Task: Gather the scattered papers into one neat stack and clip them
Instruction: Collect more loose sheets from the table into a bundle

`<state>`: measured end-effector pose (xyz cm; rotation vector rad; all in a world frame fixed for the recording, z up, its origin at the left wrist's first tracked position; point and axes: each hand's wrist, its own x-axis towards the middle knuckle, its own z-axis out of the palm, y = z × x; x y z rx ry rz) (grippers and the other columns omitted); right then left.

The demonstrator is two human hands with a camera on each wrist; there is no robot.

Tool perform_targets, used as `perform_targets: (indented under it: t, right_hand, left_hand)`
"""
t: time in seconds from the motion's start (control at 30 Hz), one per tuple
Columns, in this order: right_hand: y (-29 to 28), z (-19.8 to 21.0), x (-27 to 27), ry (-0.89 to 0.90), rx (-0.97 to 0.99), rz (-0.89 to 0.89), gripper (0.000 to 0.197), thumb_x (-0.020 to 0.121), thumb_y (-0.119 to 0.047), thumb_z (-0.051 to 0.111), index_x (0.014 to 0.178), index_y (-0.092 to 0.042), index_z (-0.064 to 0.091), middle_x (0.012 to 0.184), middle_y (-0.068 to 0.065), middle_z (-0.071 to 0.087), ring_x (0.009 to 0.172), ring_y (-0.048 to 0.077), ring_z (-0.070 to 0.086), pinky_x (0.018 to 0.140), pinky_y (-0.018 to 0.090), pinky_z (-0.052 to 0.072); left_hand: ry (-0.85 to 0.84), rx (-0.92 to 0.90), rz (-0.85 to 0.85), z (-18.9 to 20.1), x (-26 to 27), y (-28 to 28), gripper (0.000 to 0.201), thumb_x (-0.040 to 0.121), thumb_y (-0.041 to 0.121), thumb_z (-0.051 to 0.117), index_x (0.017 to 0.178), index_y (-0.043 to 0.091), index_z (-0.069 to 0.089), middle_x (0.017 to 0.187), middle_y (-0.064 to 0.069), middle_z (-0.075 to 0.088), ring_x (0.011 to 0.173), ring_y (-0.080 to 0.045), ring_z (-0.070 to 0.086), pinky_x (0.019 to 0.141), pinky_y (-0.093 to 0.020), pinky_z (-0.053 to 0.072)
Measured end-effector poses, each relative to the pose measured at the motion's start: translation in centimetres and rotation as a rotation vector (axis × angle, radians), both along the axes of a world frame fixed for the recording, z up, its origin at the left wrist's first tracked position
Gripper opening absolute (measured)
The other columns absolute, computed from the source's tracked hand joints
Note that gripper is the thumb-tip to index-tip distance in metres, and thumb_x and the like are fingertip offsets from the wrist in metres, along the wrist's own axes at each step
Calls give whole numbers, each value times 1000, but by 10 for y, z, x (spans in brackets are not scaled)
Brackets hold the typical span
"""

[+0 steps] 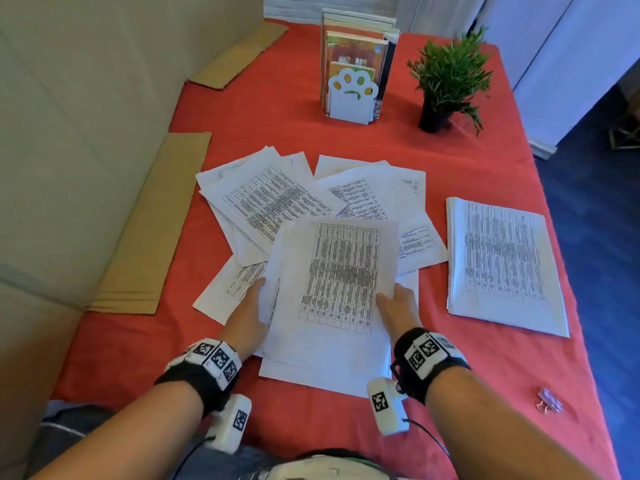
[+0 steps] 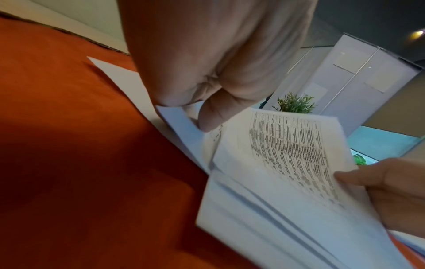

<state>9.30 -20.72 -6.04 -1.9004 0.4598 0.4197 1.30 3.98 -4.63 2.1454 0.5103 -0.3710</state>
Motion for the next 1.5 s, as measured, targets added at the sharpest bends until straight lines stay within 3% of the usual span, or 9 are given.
perform_targets:
  t: [0.1,0.3,0.53,0.73,0.9,1.1,1.23,1.33,1.5]
  right_hand:
    - [7,1,-2,-19,-7,-15,16,78,2,44,85,4,58,96,28,64,69,25,58,60,34,49]
    - [7,1,-6,14,-37,40,20,77,0,44,93,-2,56,97,22,66,76,27,60,70,38,52]
    - [10,13,-5,-3,27,75,33,82,2,50,106,-21,46,93,-2,63,91,23,64,76,32,52]
    - [2,8,3,41,-22,118,19,80,-1,57,96,-8,65,97,16,72,89,33,69,84,43,57]
    - [-28,6,12,4,-82,38,18,81,-6,58,98,-6,65,94,18,70,77,27,63,78,40,54]
    - [-53,4,17,-3,-106,-5,36,76,6,53,104,-15,63,90,4,68,88,23,66,74,32,53]
    - [-56,8,24,-17,-127,-26,32,79,5,54,102,-17,59,94,6,68,87,25,65,81,37,55]
    - [-57,11,28,-11,-68,-48,29,81,5,56,97,-19,60,94,7,68,86,25,65,85,38,54]
    - [-54,13,27,-26,-203,18,22,79,4,50,74,-16,57,69,4,60,61,22,54,58,28,45]
  left_hand:
    - [-88,219,91,-7,19,16,65,83,-6,42,144,14,30,137,-15,47,123,-36,47,103,-43,39]
    - [-120,264,294,-11,69,47,41,89,3,47,130,4,50,126,-24,50,111,-39,54,90,-33,42]
    - [-70,135,448,-9,109,61,59,82,17,65,136,17,42,136,-18,49,115,-37,56,93,-38,47]
    - [-197,76,408,-9,115,54,43,85,11,64,126,1,58,138,-15,53,128,-29,49,106,-31,37]
    - [-254,250,567,7,85,59,18,81,9,68,98,3,67,105,-23,66,85,-33,62,70,-30,45]
    - [-310,268,509,11,46,74,38,85,-7,47,111,13,68,73,-17,56,47,-18,40,54,-21,35]
    - [-357,275,528,11,26,83,43,82,-8,44,102,22,68,97,-25,67,53,-26,51,55,-27,43]
    - [-473,296,653,18,15,78,42,83,-11,41,97,18,68,114,-19,64,101,-36,61,84,-34,48]
    - [-771,434,716,54,10,78,40,79,-14,37,100,1,67,97,-7,62,99,-10,58,89,-8,33]
